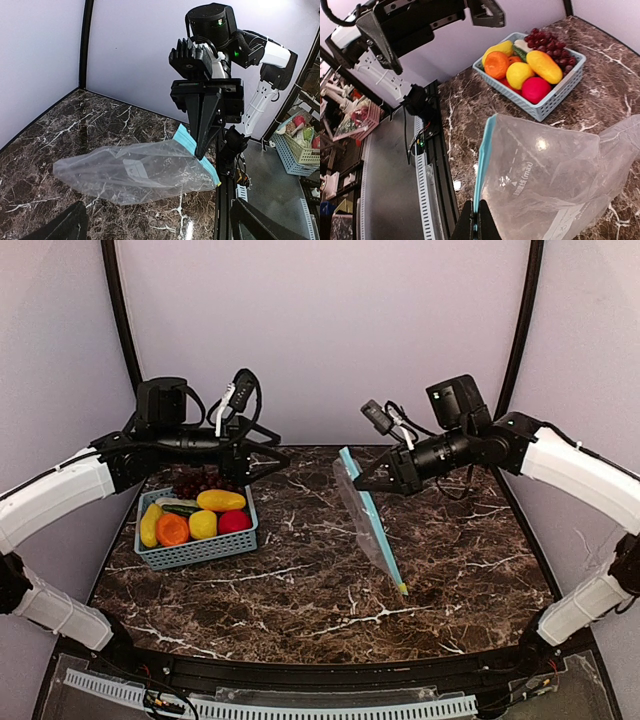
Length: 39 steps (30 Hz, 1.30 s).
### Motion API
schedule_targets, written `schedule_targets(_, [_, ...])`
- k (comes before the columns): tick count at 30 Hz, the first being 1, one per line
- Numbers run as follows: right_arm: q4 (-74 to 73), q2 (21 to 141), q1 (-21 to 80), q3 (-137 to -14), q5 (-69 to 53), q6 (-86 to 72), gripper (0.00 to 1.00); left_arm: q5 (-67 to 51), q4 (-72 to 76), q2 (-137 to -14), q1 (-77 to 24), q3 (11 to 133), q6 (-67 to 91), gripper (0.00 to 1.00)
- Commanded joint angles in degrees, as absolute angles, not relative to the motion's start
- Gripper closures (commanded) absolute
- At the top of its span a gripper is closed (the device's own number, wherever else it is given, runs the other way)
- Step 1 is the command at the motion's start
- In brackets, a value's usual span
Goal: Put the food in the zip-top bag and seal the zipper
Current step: Pass from the right arm to the left
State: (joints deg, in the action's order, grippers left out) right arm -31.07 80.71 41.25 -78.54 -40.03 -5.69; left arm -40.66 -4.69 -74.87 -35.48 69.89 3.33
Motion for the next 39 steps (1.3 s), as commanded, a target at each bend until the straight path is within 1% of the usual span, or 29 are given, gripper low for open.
schedule_targets(1, [-35.3, 85.5, 45.3, -83.7, -44.7, -3.2, 1.00, -45.4, -0.9, -74.1, -36.0, 65.9, 2.3, 0.00])
schedule_targets(8, [-35.7, 90.3, 48.3, -88.5, -48.5, -2.9, 1.00, -48.5, 1.3, -73.6, -36.1, 62.9, 2.6, 0.00])
schedule_targets(16, [-36.7, 93.6, 49.7, -90.4, -48.7, -2.4, 1.00, -52.7, 4.5, -74.7, -36.9, 61.9, 5.4, 0.00])
schedule_targets(19, [-36.8, 94.0, 50.0, -90.5, -48.9, -2.2, 1.00, -53.6, 5.0, -75.3, -37.6, 61.8, 6.0, 0.08])
schedule_targets(21, [-36.8, 94.2, 50.1, -90.5, -49.0, -2.1, 1.00, -54.2, 5.0, -75.7, -38.0, 61.7, 6.0, 0.17])
schedule_targets(22, [-36.8, 94.1, 50.1, -90.5, -48.8, -2.0, 1.00, -54.3, 4.9, -76.0, -38.1, 61.7, 6.0, 0.19])
schedule_targets(23, [-36.8, 94.1, 50.1, -90.5, -48.8, -1.9, 1.00, -54.6, 4.9, -76.2, -38.3, 61.8, 6.0, 0.25])
schedule_targets(24, [-36.8, 94.1, 50.1, -90.5, -48.7, -1.9, 1.00, -54.8, 4.8, -76.7, -38.5, 61.9, 6.1, 0.27])
schedule_targets(25, [-36.8, 94.0, 50.1, -90.4, -48.7, -1.9, 1.00, -55.2, 4.8, -76.8, -38.6, 62.0, 6.2, 0.33])
schedule_targets(27, [-36.8, 94.0, 50.1, -90.2, -48.8, -1.9, 1.00, -55.4, 4.8, -77.2, -38.7, 62.1, 6.4, 0.37])
schedule_targets(28, [-36.7, 94.0, 50.1, -90.1, -48.8, -1.9, 1.00, -55.4, 4.7, -77.5, -38.9, 62.1, 6.4, 0.38])
schedule_targets(34, [-36.4, 94.1, 50.1, -89.6, -48.8, -1.9, 1.00, -55.5, 4.7, -78.1, -39.3, 62.2, 6.6, 0.48])
schedule_targets(38, [-36.1, 94.2, 50.1, -89.5, -48.3, -1.9, 1.00, -56.0, 4.9, -78.6, -39.6, 62.4, 7.0, 0.61])
schedule_targets(39, [-36.0, 94.2, 50.1, -89.4, -48.1, -2.0, 1.00, -56.0, 4.9, -78.6, -39.7, 62.4, 7.1, 0.63])
